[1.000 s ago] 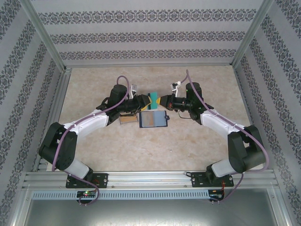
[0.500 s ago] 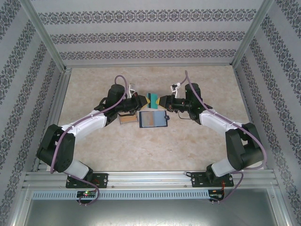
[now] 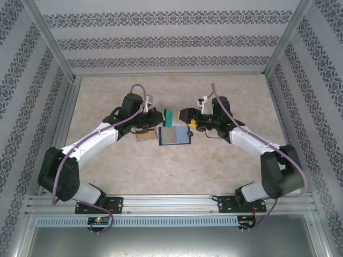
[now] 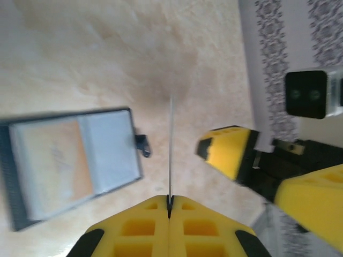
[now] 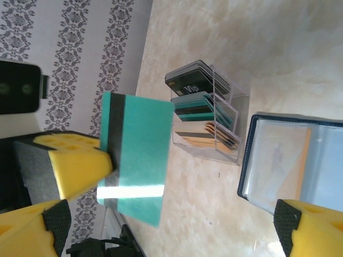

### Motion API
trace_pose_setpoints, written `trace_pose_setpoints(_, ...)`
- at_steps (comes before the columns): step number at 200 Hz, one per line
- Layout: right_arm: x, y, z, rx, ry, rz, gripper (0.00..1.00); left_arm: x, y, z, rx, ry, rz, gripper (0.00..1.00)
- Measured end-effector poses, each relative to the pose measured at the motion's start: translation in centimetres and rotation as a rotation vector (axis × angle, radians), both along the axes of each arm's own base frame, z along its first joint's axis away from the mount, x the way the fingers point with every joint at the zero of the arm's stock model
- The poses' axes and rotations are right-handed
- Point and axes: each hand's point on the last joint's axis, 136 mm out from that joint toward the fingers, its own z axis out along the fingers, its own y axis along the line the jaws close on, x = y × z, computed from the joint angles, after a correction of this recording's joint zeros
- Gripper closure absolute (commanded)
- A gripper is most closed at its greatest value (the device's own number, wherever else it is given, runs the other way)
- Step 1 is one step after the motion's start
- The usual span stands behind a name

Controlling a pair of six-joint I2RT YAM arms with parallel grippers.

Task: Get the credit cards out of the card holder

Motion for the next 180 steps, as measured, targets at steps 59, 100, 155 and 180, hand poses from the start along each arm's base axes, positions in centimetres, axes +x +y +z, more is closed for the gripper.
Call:
trace_pose_setpoints(59, -0.6, -1.2, 1.1, -0.064, -0.063, -0.033, 0.02, -0.6, 5.5, 2.4, 0.511, -0.399, -0.154, 1.00)
trace_pose_setpoints(100, -0.7, -1.4, 0.6, -0.085, -0.058, -0.037, 0.02, -1.1, 7.4, 1.4, 0.826, -0.628, -0.389, 1.00)
trace_pose_setpoints(155, -0.8, -1.5, 0.5, -0.093, -0.053, -0.037, 0.02, -1.5, 9.6, -2.6, 1.138, -0.733, -0.675, 1.00)
trace_pose_setpoints(180, -0.8, -1.5, 0.5, -0.093, -0.053, -0.037, 0.02, -0.9, 9.9, -4.1, 1.211, -0.744, -0.746, 1.00)
